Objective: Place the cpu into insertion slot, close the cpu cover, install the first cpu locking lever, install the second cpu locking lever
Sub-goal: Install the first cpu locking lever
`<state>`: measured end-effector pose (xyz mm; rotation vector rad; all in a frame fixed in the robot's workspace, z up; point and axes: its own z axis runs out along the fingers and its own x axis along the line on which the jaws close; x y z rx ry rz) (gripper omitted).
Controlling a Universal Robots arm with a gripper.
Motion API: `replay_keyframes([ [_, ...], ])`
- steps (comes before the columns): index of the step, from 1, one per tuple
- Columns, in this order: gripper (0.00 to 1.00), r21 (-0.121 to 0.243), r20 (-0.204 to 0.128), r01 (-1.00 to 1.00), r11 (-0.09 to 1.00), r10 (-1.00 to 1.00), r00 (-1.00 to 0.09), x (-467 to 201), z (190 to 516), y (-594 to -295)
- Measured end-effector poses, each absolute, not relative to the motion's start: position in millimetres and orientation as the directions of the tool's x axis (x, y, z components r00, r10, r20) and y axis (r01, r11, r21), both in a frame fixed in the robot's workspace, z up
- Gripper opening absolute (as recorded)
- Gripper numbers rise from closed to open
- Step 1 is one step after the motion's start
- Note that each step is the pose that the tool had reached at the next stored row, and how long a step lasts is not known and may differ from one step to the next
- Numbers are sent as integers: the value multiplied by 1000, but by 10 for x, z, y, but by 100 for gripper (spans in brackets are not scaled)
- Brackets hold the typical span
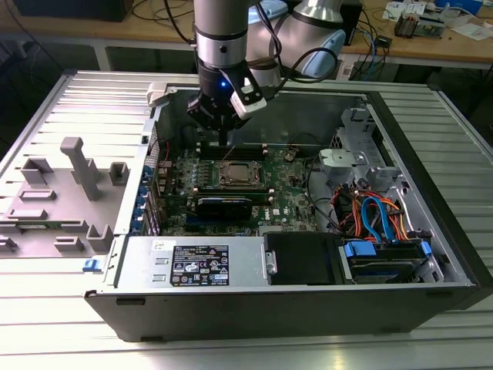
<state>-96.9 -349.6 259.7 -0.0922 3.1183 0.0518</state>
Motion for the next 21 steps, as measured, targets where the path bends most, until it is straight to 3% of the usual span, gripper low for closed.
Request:
replay_keyframes([
  [21,11,32,-22,-59,998,-59,-998,-857,2441,-3407],
])
